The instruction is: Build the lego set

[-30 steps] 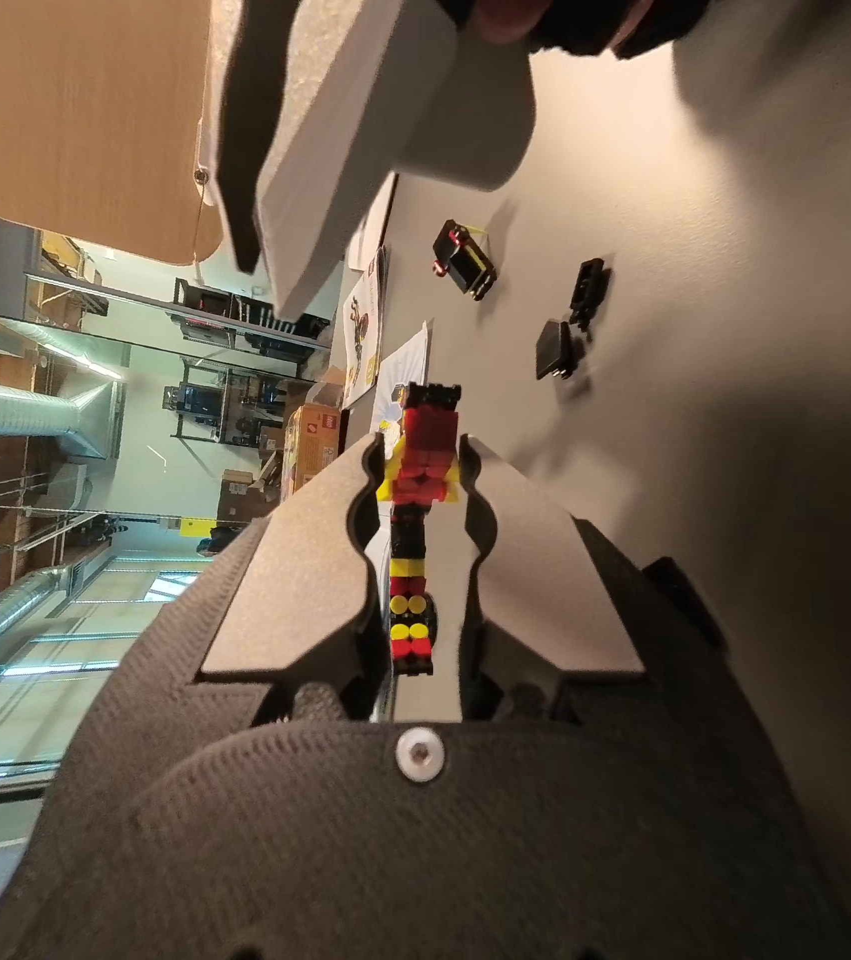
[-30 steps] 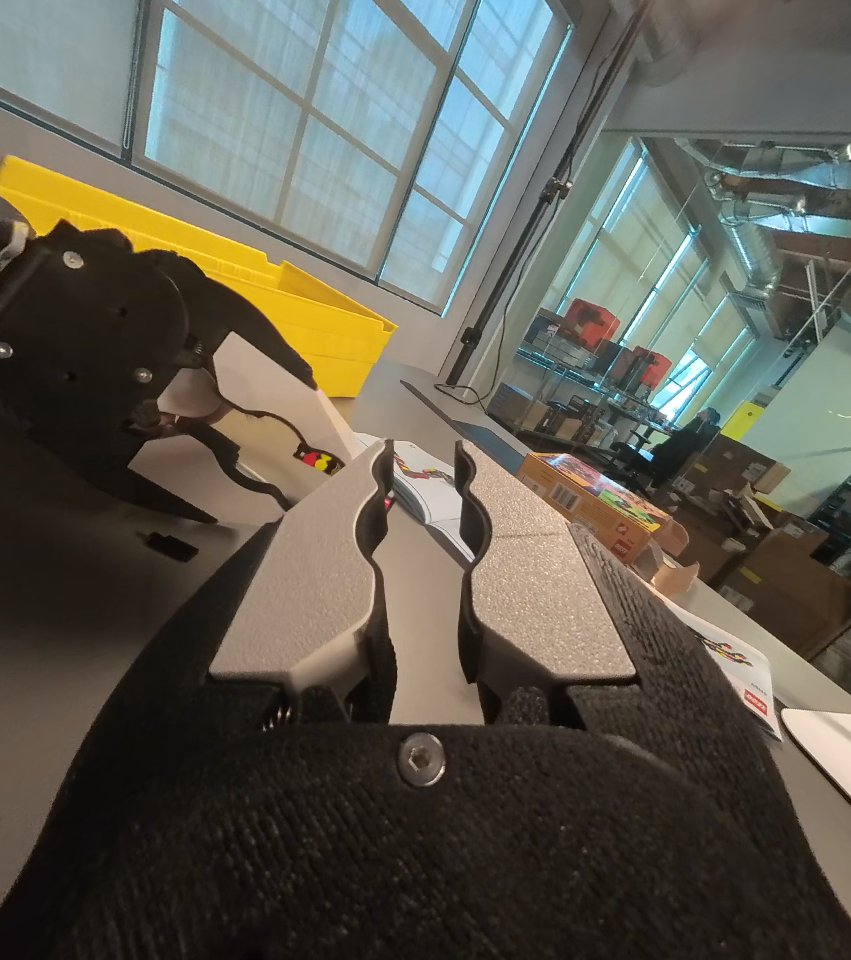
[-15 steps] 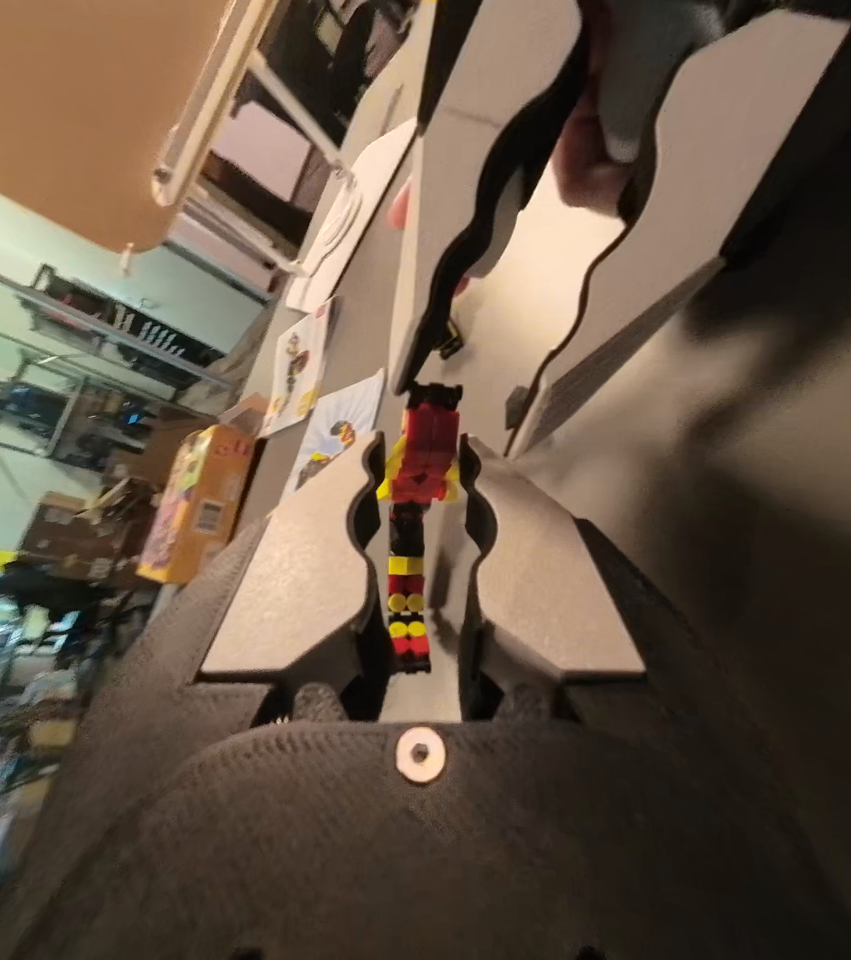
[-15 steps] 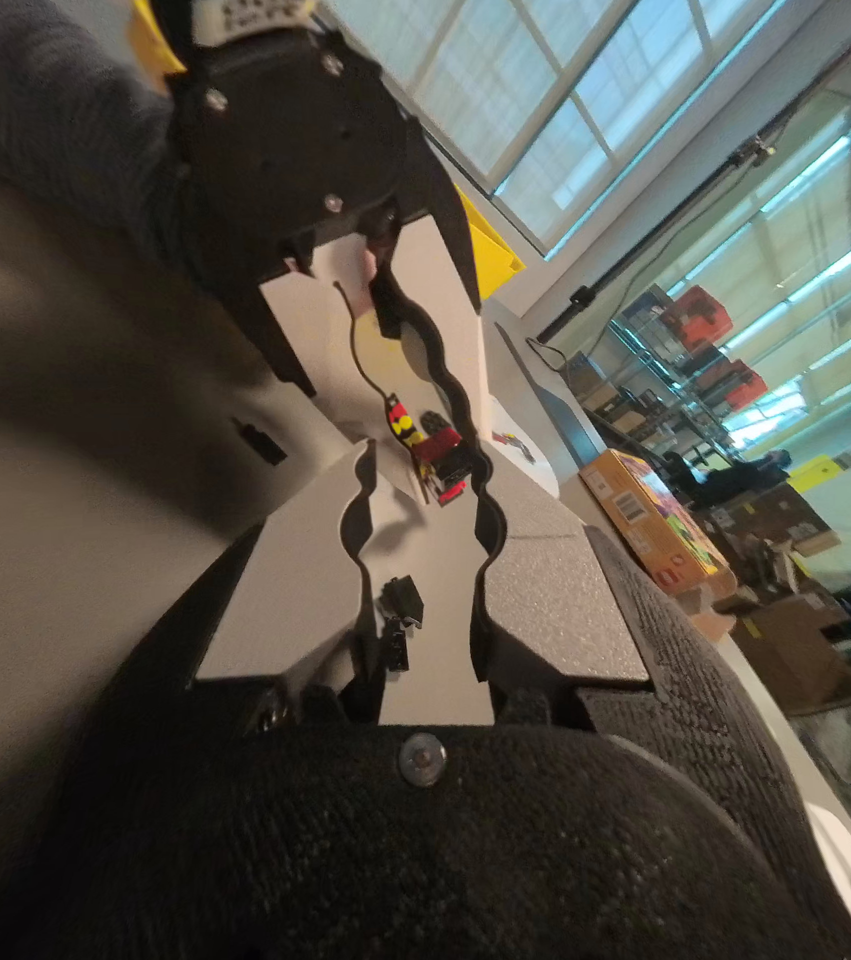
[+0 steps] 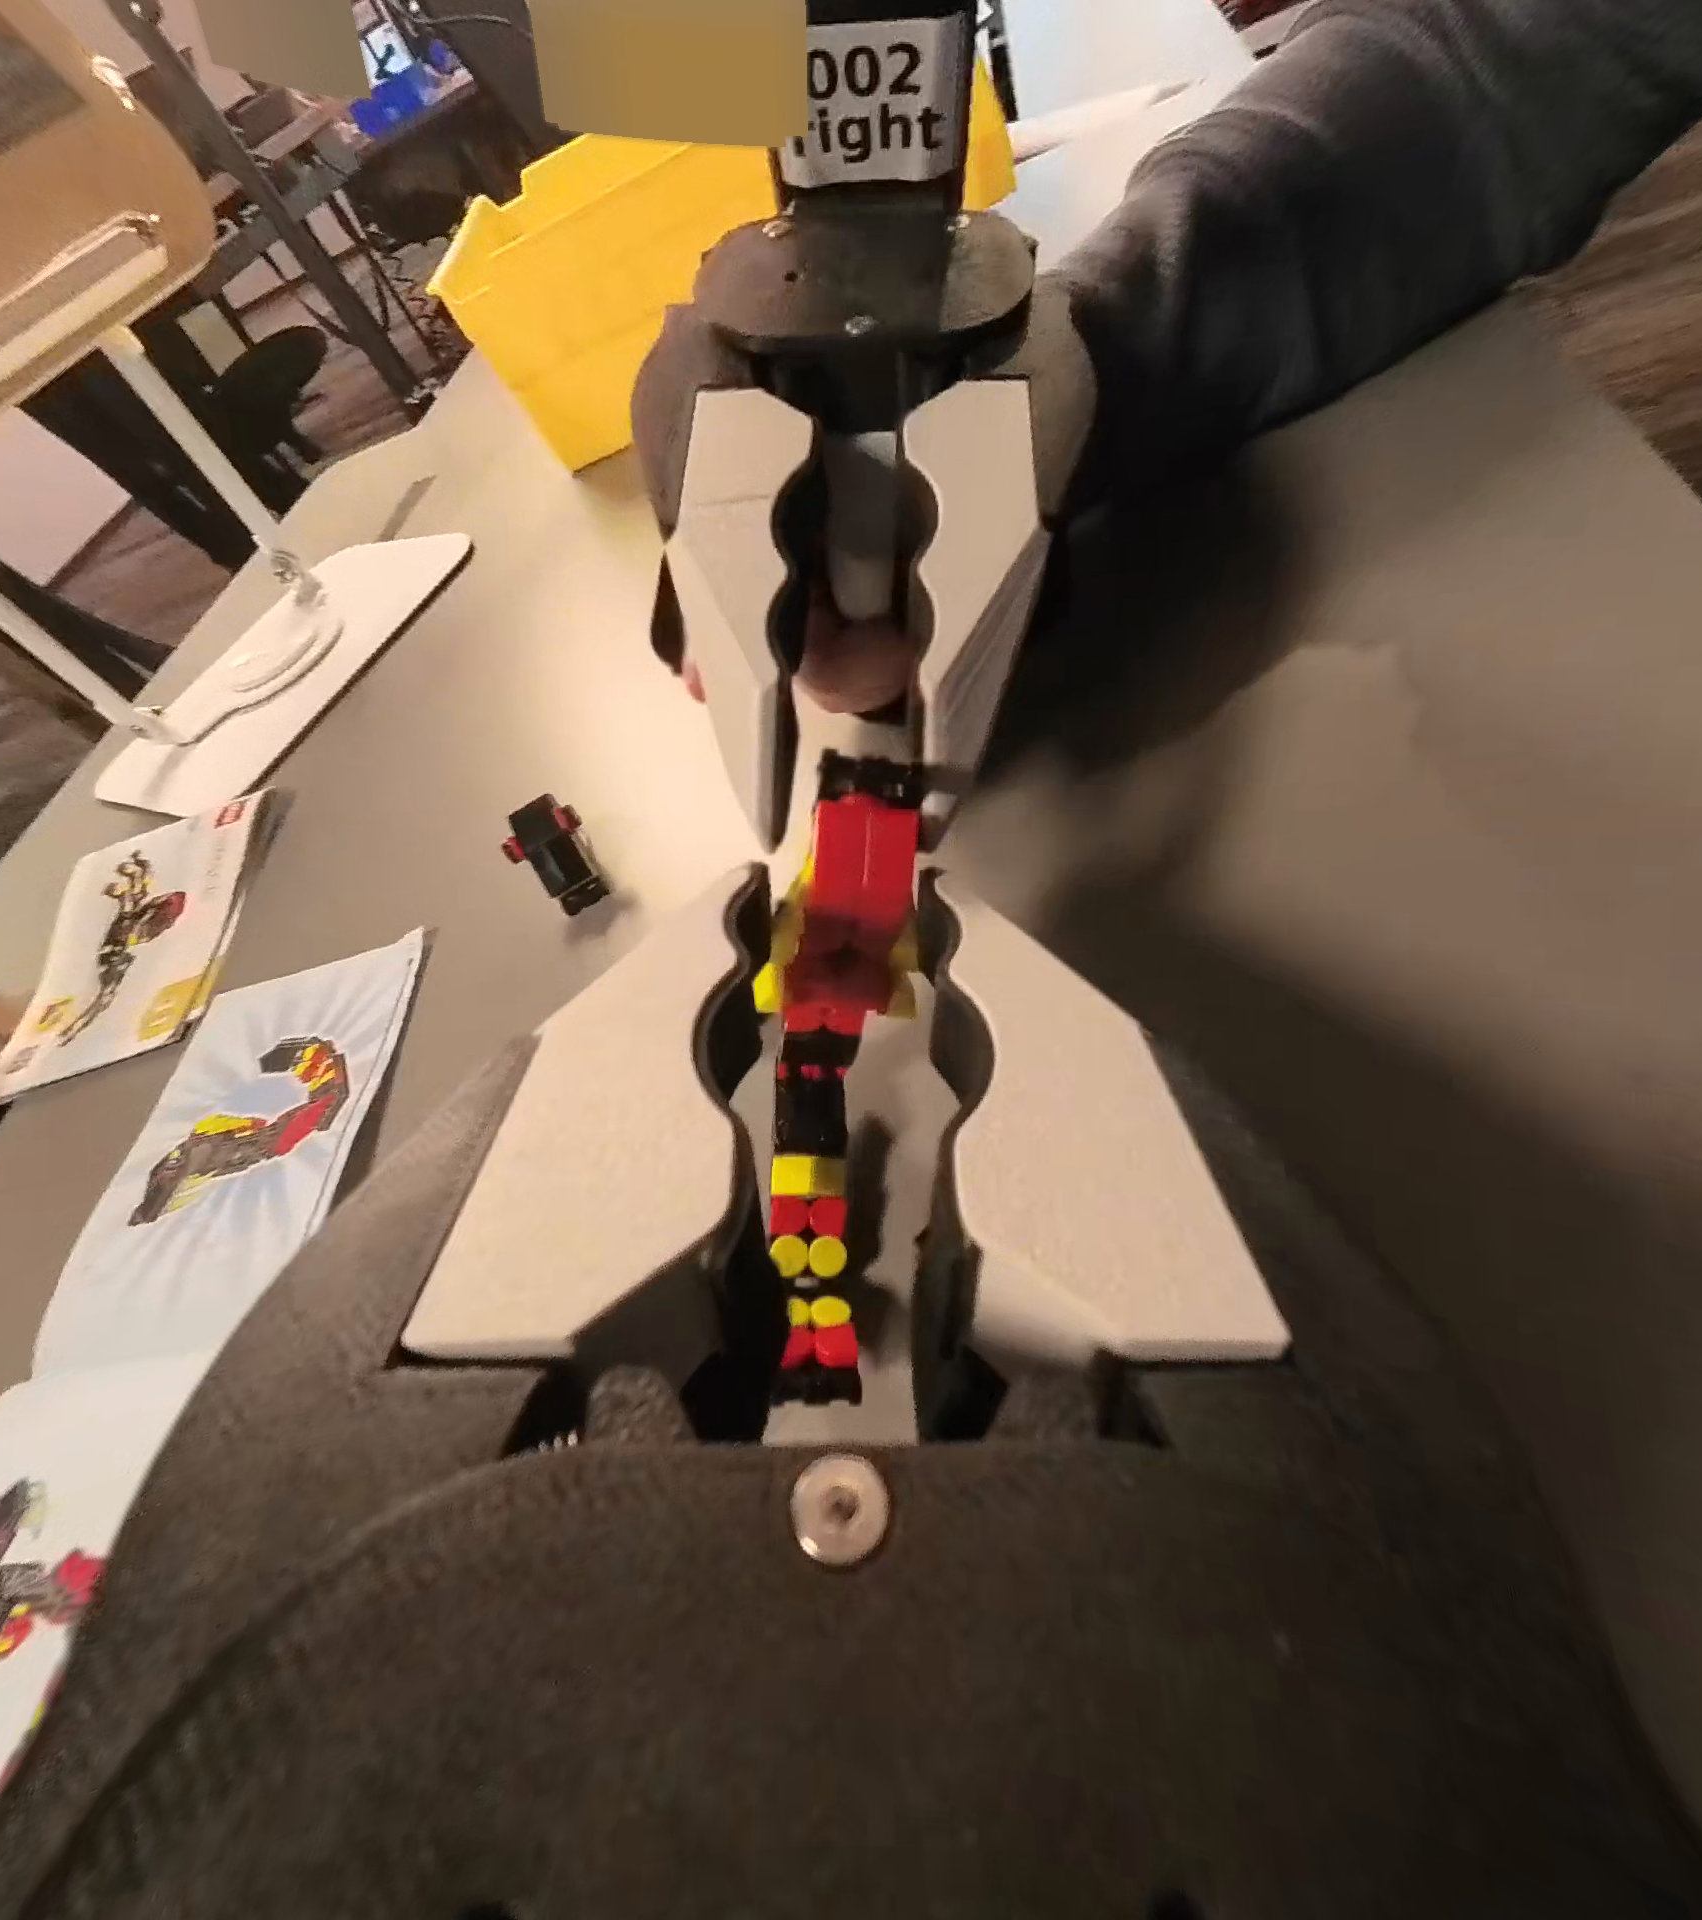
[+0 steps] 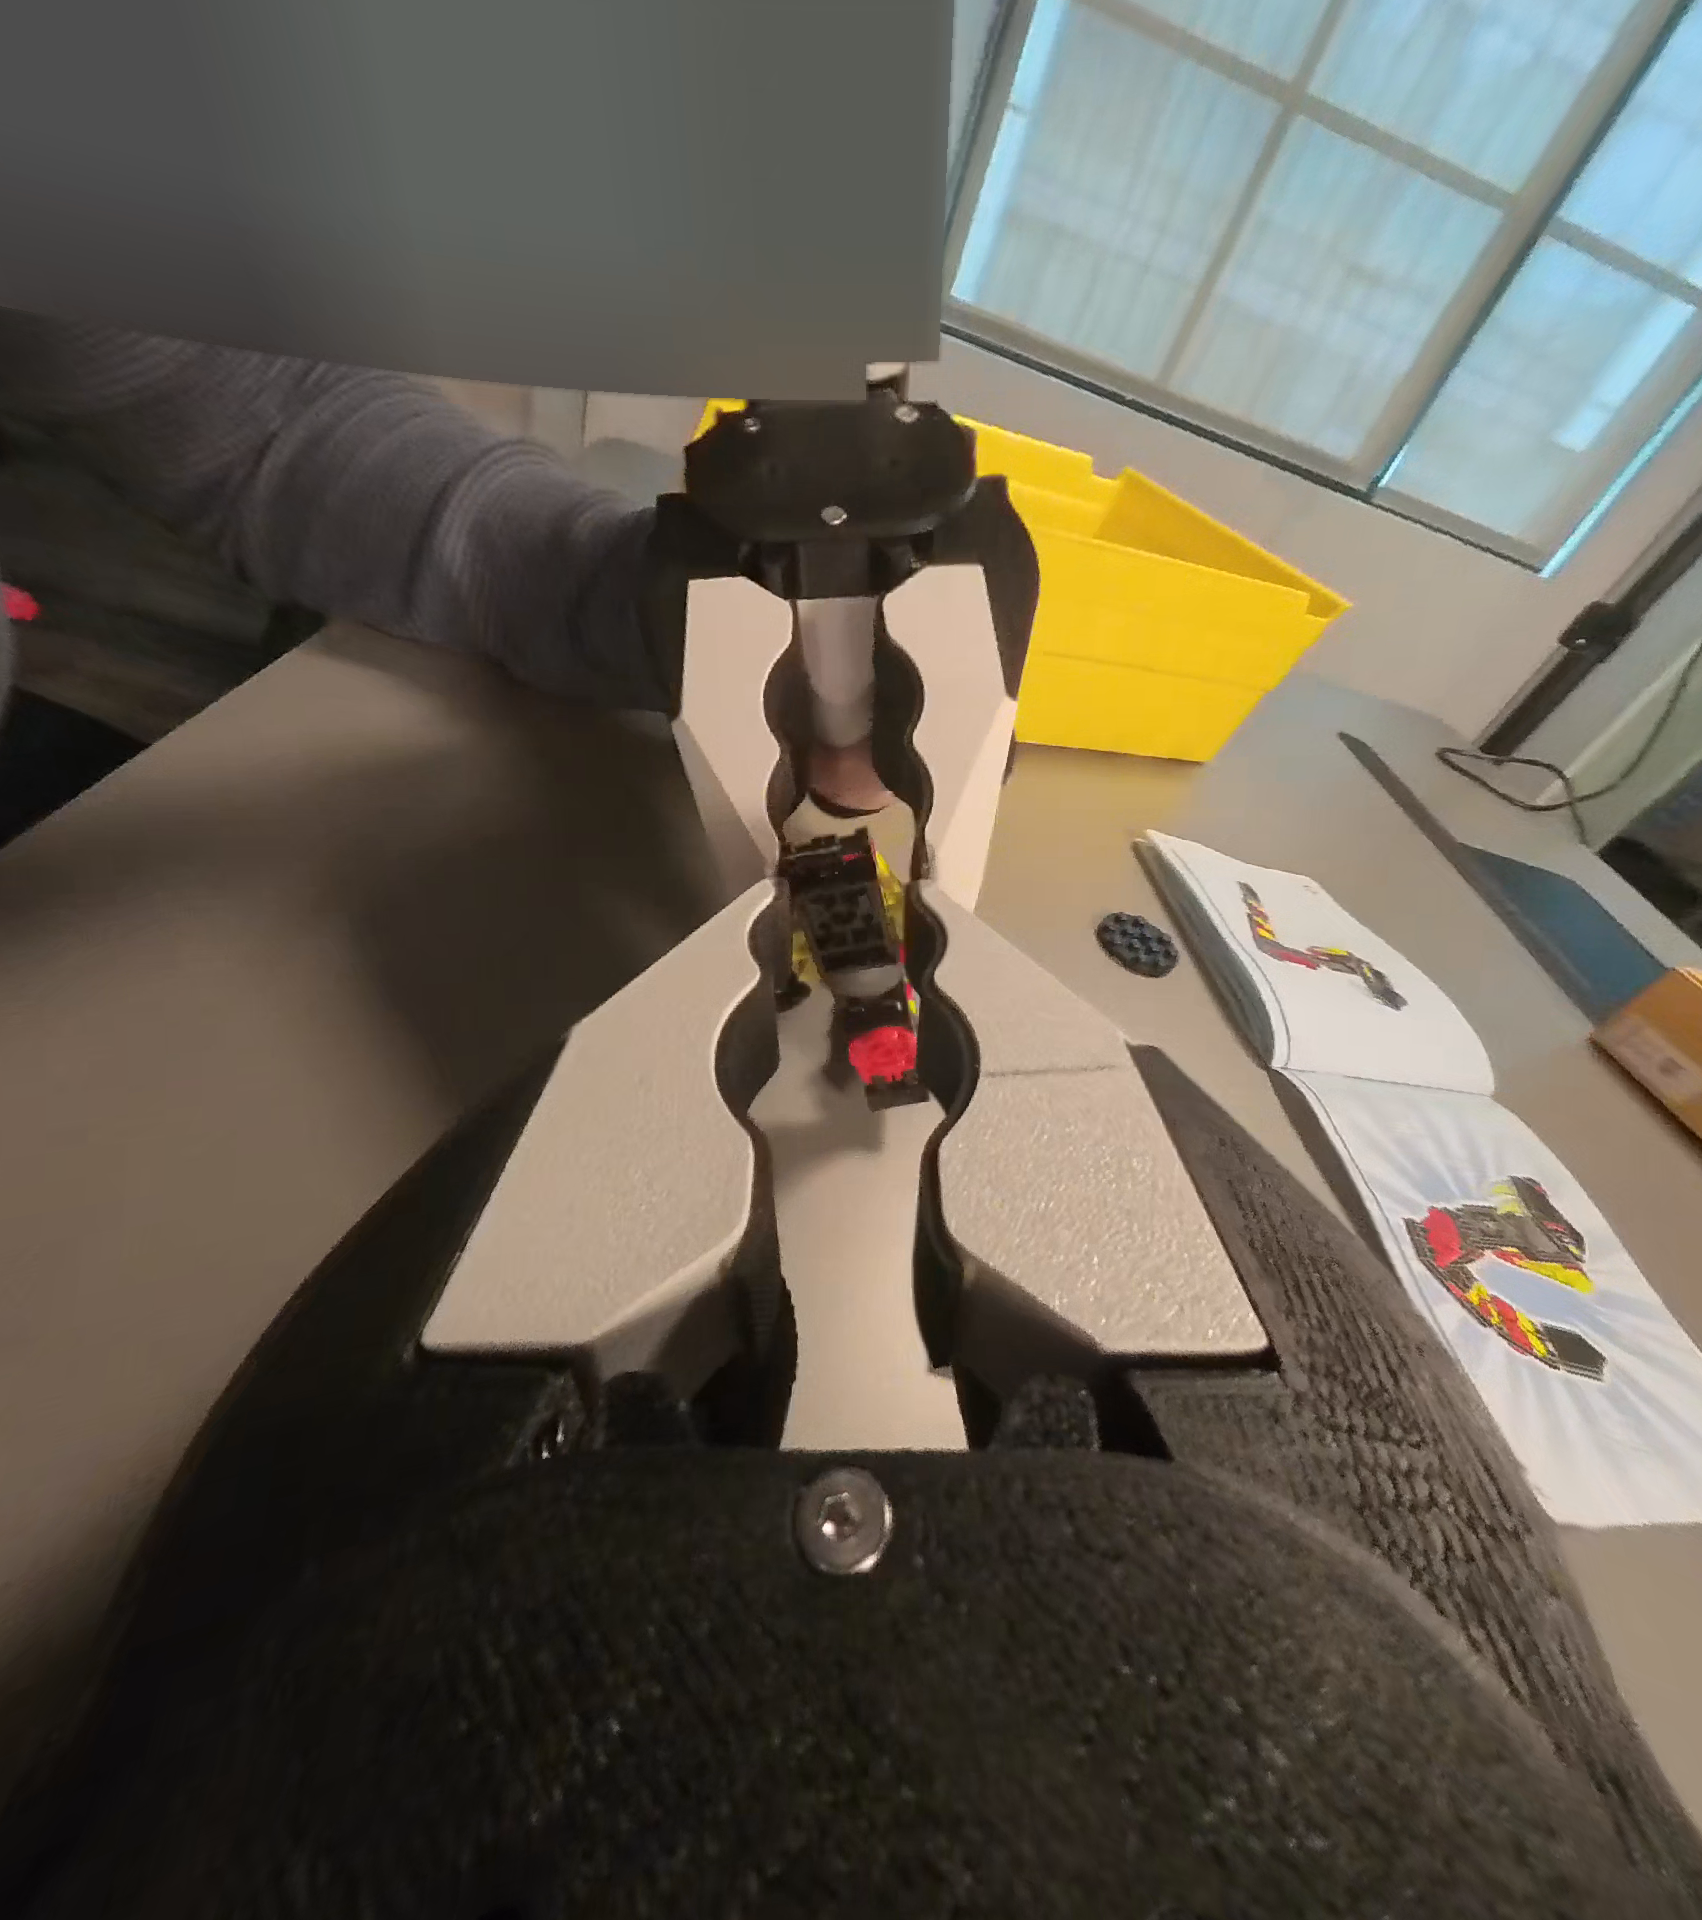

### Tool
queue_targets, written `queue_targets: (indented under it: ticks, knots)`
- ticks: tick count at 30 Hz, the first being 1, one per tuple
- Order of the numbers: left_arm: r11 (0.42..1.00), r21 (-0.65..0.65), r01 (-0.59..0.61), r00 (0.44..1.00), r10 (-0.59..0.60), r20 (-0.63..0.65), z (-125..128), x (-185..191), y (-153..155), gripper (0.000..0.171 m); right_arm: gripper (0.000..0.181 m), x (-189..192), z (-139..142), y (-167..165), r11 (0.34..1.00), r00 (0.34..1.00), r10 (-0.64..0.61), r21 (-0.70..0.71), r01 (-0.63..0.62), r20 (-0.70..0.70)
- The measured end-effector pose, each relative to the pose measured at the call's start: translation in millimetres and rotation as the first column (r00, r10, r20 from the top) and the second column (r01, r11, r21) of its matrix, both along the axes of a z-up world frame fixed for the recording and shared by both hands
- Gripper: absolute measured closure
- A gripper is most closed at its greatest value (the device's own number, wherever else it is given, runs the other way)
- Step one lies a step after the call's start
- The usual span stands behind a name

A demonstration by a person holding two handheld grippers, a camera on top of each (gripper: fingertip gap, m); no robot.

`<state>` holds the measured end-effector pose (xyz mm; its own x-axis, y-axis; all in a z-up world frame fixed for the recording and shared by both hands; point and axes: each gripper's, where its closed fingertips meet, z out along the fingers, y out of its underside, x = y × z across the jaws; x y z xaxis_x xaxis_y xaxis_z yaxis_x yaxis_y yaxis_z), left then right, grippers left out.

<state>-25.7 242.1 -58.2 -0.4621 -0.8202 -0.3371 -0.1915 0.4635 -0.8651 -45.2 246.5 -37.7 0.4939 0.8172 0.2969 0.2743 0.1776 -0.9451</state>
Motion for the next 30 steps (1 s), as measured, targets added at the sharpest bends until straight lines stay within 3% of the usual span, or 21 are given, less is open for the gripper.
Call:
queue_targets:
  ticks: [6, 8, 9, 12, 16, 30]
  knots:
    - [0.997, -0.073, 0.021, 0.999, -0.023, -0.035, -2.8, -1.8, -3.4, 0.144, 0.167, -2.7, -4.4, -1.0, 1.0, 1.0, 0.014, -0.022, -0.013, 0.025]
    - [0.996, -0.086, 0.003, 1.0, -0.002, 0.006, 3.5, -0.4, -0.9, 0.128, 0.167, -0.8, -3.9, 0.4, 1.0, 1.0, 0.008, -0.026, -0.007, 0.019]
    - [0.998, -0.07, 0.006, 0.999, -0.003, 0.034, 7.2, -1.5, -0.5, 0.128, 0.167, 0.7, -4.4, 1.2, 1.0, 1.0, 0.002, -0.023, -0.002, 0.024]
    - [1.0, -0.025, 0.014, 0.993, -0.011, 0.118, 19.2, -6.1, 0.0, 0.139, 0.167, 4.0, -6.6, 2.6, 1.0, 0.999, -0.01, -0.016, 0.01, 0.044]
    - [0.998, -0.034, 0.043, 0.997, -0.04, 0.071, 12.9, -9.1, -2.9, 0.152, 0.167, 3.8, -7.2, 1.8, 1.0, 0.999, -0.004, -0.012, 0.005, 0.051]
    - [0.998, -0.027, 0.053, 0.996, -0.051, 0.075, 14.9, -9.7, -6.6, 0.156, 0.167, 0.4, -9.1, -0.2, 0.998, 0.991, -0.009, 0.055, 0.002, 0.132]
